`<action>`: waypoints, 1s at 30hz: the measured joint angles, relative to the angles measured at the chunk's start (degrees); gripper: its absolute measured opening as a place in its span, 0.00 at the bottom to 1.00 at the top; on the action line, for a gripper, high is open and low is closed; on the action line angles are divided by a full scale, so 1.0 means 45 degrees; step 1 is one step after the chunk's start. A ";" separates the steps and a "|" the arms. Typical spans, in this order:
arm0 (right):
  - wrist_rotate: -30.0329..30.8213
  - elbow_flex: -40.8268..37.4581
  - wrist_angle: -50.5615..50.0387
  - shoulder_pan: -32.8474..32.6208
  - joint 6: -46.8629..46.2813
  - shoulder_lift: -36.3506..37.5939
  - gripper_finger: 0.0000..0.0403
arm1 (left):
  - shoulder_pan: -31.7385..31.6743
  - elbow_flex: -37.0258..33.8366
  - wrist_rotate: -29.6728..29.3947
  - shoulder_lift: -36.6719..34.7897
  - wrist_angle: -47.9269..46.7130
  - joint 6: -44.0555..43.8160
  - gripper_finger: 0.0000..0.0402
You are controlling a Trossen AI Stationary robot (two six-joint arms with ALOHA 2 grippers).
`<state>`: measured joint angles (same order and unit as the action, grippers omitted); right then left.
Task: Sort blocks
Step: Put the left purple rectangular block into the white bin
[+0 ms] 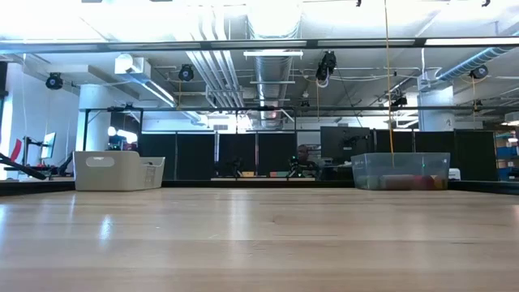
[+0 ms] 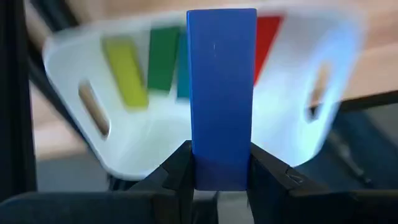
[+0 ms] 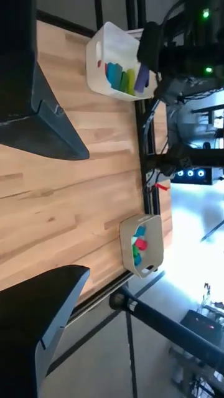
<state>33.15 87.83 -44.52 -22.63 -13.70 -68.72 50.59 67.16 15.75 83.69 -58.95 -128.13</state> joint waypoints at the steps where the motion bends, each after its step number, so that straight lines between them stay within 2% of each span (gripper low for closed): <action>1: -0.0005 0.0000 -0.0083 0.0000 0.0109 0.0095 0.68 | 0.0005 -0.0177 0.0484 0.0117 0.0385 -0.0219 0.23; 4: -0.0007 0.0000 -0.0219 -0.0005 0.0072 0.0437 0.67 | -0.0006 -0.0800 0.1423 0.0353 0.1895 -0.0638 0.23; 10: -0.0007 -0.0020 -0.0768 -0.0010 -0.0115 0.0985 0.65 | -0.0202 -0.2364 0.1970 0.0496 0.5239 -0.1494 0.23; 14: -0.0007 -0.0049 -0.0960 -0.0010 -0.0320 0.1142 0.64 | -0.0219 -0.3035 0.2943 0.0748 0.6225 -0.1530 0.23; 17: -0.0009 -0.0080 -0.1144 0.0037 -0.0143 0.1141 0.65 | -0.0274 -0.3503 0.2905 0.0854 0.6919 -0.1591 0.23; 22: -0.0011 -0.0083 -0.1144 0.0206 -0.0127 0.1096 0.68 | -0.0340 -0.3807 0.1465 0.1160 0.7814 -0.0848 0.23; 26: -0.0011 -0.0107 -0.1168 0.0374 0.0060 0.1096 0.69 | -0.0340 -0.3887 0.1711 0.1596 0.7820 -0.0848 0.24; 30: -0.0011 -0.0112 -0.1444 0.0432 0.0167 0.1096 0.71 | -0.0335 -0.3883 0.1692 0.2061 0.8284 -0.0488 0.30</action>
<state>33.10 87.33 -51.02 -20.69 -12.95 -63.79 49.08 49.69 23.37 92.97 -21.67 -130.33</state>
